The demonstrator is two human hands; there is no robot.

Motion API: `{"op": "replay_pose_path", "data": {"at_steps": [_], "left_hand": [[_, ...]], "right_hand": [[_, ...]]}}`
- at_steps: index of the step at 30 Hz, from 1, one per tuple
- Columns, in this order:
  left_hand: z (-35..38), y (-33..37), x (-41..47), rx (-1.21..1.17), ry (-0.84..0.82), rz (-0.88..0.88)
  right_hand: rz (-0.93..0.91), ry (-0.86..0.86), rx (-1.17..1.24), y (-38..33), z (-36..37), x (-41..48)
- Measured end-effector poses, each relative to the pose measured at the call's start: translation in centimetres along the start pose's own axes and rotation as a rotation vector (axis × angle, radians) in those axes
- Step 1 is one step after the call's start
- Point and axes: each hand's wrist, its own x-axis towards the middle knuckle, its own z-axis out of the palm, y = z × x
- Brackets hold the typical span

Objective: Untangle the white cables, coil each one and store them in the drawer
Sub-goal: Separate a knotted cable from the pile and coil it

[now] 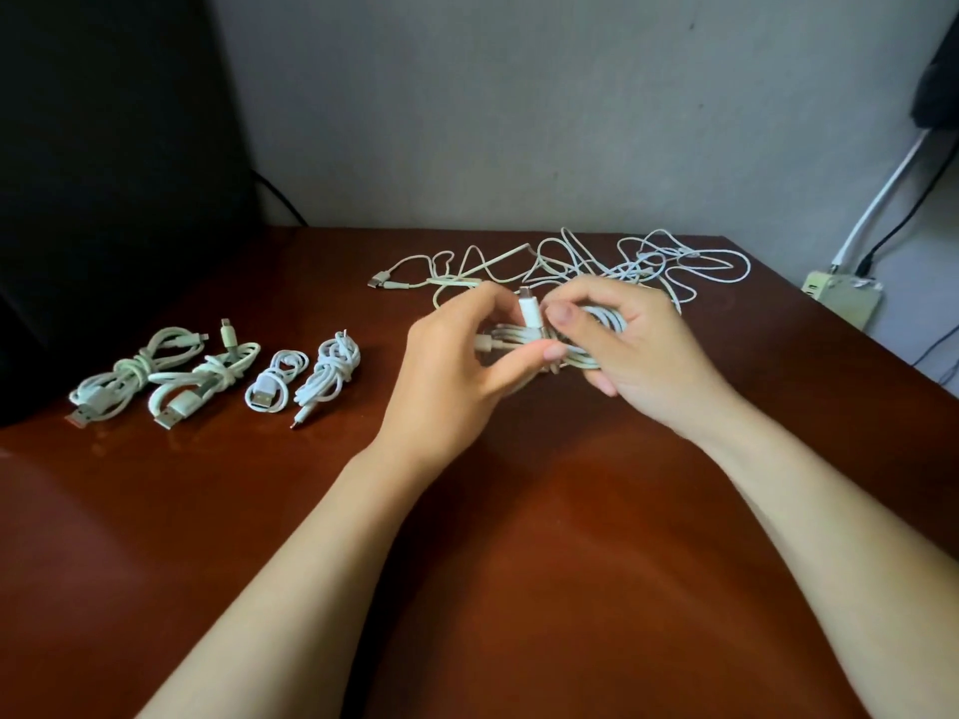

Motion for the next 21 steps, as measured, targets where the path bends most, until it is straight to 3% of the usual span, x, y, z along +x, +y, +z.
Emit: {"op": "replay_pose_path", "data": {"at_steps": [7, 10, 15, 18, 21], "left_hand": [[-0.16, 0.50, 0.01, 0.071, -0.058, -0.015], [0.17, 0.52, -0.10, 0.117, -0.079, -0.010], [-0.10, 0.93, 0.06, -0.148, -0.019, -0.160], [-0.34, 1.02, 0.24, -0.395, -0.118, -0.242], [-0.38, 1.05, 0.31, -0.450, -0.178, -0.219]], "right_hand": [[0.071, -0.032, 0.025, -0.35, -0.06, -0.07], [0.071, 0.046, -0.048, 0.08, 0.12, 0.10], [0.151, 0.221, 0.071, -0.36, 0.66, 0.14], [0.239, 0.330, 0.202, -0.40, 0.36, 0.35], [0.329, 0.375, 0.367, -0.23, 0.08, 0.51]]}}
